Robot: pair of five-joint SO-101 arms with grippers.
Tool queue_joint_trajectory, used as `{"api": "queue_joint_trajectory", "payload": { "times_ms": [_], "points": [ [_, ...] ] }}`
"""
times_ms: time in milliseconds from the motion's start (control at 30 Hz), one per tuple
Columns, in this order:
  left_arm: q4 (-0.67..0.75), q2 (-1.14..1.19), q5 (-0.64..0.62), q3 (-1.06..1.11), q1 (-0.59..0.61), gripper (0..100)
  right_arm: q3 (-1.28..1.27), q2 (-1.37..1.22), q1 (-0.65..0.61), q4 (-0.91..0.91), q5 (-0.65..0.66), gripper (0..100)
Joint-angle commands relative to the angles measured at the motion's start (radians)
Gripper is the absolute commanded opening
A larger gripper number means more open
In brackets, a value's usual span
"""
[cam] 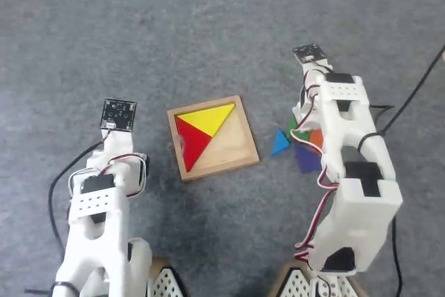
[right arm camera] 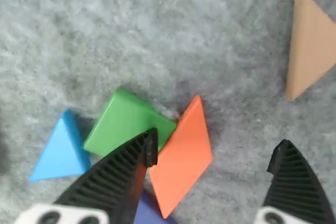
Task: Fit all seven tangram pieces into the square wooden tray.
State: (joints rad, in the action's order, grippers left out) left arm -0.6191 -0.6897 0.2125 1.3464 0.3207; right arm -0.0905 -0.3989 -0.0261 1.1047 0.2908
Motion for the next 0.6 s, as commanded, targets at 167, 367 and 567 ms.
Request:
{"api": "queue_joint_trajectory", "payload": {
  "times_ms": [167,367,567],
  "points": [
    [0.029,-0.028,0.005,-0.002,-0.005,17,0.034,-0.007,0.085,0.058,-0.008,34.6],
    [0.029,-0.026,0.005,-0.002,-0.006,17,0.029,-0.021,0.038,0.061,-0.017,34.6],
    [0.029,-0.026,0.006,-0.002,-0.006,17,0.035,-0.058,-0.002,0.105,-0.018,29.4]
  ]
}}
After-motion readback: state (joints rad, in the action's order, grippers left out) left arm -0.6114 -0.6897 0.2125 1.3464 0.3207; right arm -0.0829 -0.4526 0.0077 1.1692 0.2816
